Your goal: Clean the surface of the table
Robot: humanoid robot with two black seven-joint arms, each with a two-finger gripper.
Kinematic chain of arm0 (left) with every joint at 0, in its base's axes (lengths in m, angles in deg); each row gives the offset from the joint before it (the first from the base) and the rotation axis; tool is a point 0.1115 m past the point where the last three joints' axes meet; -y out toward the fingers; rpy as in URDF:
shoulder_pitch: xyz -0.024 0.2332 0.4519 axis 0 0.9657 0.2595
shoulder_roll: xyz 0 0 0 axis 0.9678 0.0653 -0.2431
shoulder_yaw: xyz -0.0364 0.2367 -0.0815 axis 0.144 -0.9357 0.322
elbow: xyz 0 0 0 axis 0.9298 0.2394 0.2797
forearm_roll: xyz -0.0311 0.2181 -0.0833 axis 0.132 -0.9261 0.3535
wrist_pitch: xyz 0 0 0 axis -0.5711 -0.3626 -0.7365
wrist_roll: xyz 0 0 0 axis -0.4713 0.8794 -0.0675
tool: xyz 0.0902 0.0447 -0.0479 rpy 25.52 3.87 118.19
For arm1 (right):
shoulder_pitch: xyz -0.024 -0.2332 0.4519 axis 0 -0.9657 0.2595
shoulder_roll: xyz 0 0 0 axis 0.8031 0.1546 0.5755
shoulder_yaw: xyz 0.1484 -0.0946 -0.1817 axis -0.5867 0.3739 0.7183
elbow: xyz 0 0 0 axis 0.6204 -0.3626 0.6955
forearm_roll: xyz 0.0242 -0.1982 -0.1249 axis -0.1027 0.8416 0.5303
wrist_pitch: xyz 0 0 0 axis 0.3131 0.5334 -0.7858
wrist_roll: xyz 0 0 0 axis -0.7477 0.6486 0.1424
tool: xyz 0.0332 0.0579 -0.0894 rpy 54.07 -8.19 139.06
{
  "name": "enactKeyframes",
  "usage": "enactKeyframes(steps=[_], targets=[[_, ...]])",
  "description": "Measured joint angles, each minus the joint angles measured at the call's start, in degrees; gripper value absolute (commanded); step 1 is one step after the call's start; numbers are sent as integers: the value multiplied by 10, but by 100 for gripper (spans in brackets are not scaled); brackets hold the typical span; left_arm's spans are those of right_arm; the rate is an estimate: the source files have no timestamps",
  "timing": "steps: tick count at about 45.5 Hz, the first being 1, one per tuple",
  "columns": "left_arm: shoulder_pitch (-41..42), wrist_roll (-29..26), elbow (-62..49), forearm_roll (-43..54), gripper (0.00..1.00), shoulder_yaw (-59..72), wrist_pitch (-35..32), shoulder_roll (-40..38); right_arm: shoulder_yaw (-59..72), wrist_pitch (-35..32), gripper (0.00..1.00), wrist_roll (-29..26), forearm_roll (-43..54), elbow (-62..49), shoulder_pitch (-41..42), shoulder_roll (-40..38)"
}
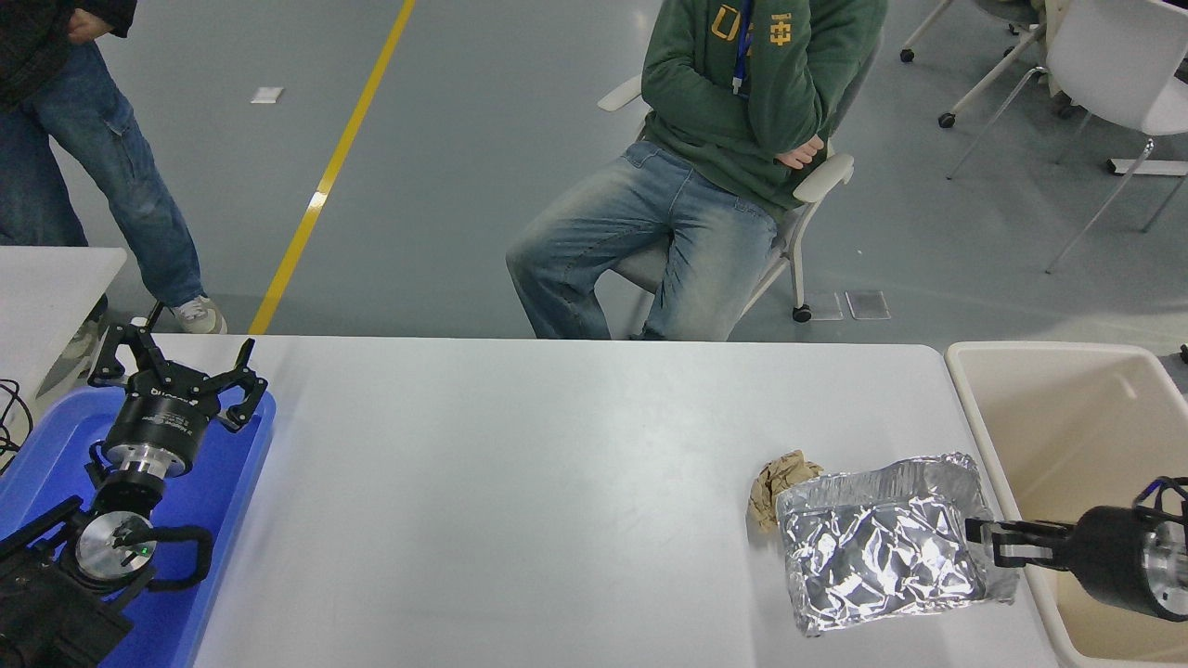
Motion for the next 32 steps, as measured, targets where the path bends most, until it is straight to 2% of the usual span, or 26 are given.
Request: enactKeyframes(steps=[32], targets=[[0,1,0,0,100,0,0,0,-19,-17,0,33,-96,6,49,-80]])
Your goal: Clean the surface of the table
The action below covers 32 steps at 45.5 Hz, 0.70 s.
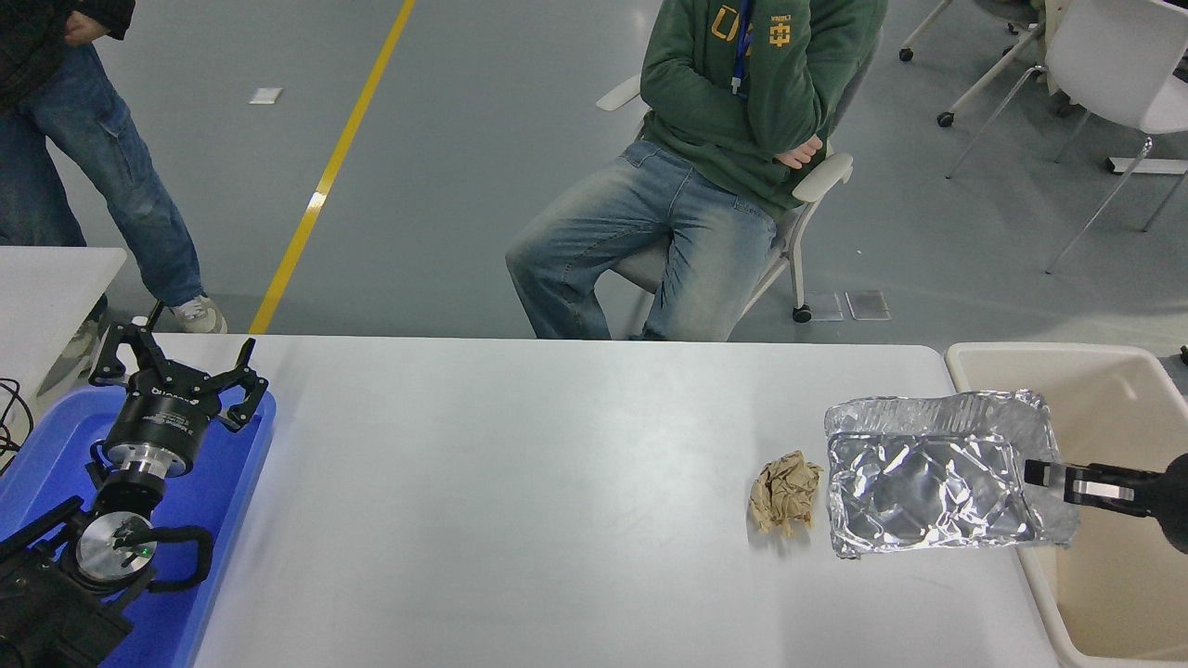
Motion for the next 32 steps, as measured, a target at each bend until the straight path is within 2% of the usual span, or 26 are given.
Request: enactKeyframes(steps=[22,32], targets=[[0,0,0,0,100,0,0,0,-12,7,0,16,-94,-75,2,-4],[0,0,0,0,100,0,0,0,-9,36,0,21,-150,-114,-7,8]])
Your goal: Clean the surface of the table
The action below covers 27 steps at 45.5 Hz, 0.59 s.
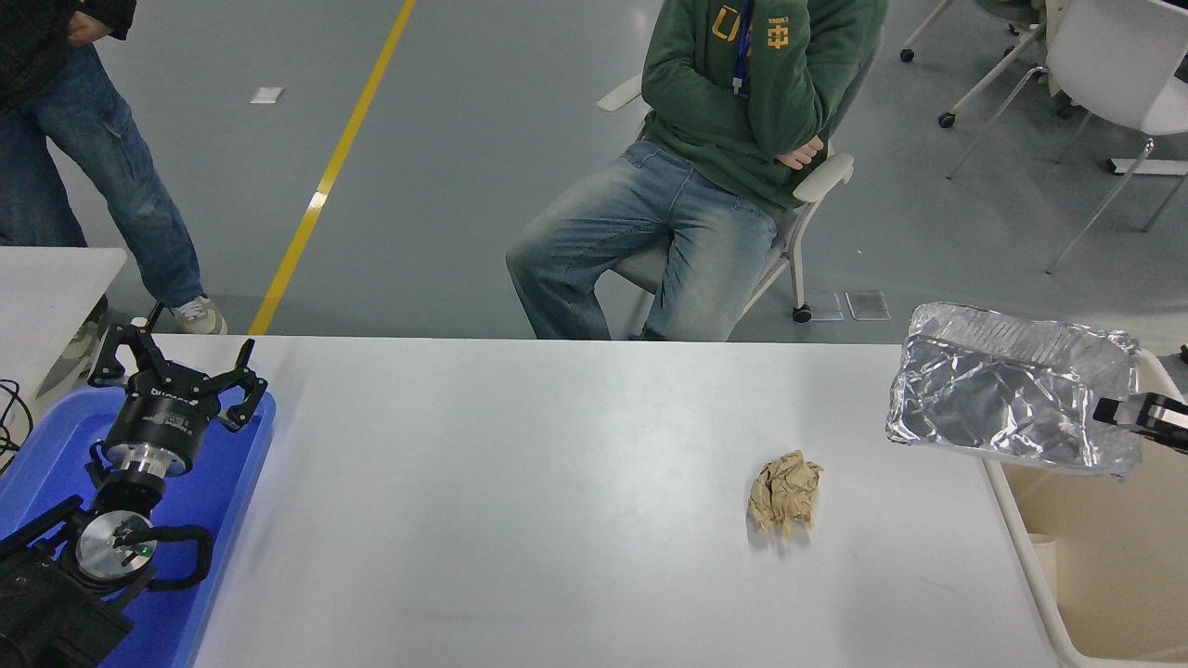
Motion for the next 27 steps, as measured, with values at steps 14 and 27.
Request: enactKeyframes(steps=[14,27], targets=[[0,0,0,0,100,0,0,0,2,71,0,3,-102,-63,-48,54],[0,0,0,0,100,0,0,0,3,123,0,3,-185,-144,-89,118]])
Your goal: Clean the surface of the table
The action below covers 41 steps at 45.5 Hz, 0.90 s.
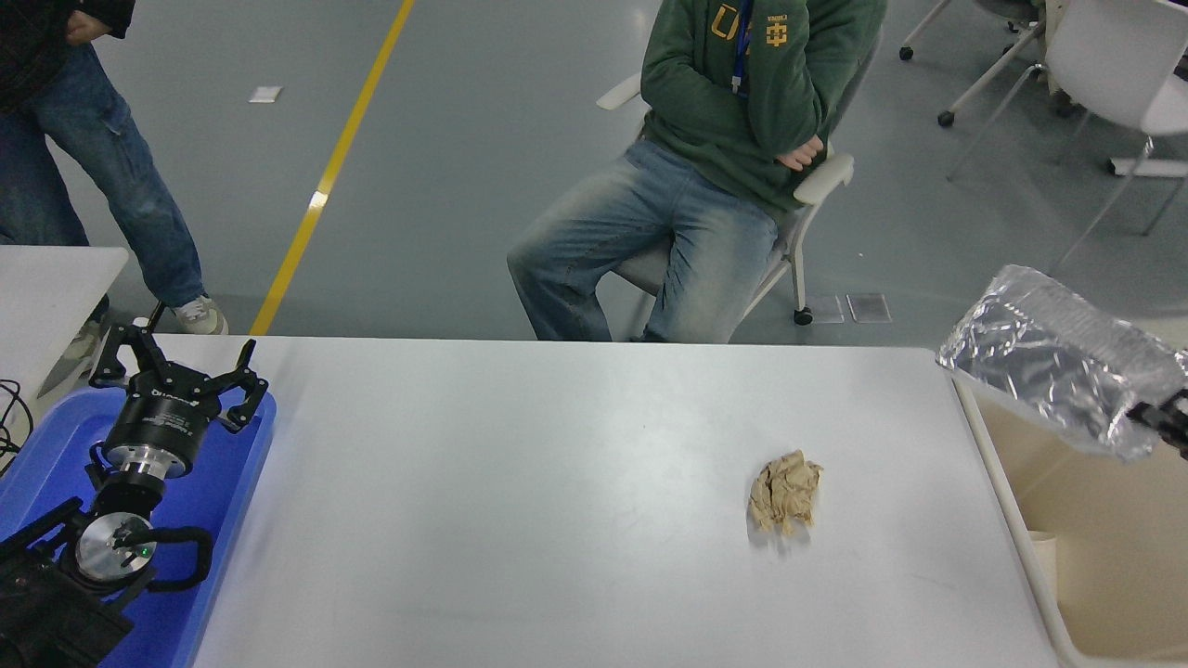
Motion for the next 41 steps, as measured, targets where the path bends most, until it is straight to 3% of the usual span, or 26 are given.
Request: enactKeyframes(steps=[41], targets=[[0,0,0,0,100,0,0,0,1,73,0,-18,-209,-289,-80,216]])
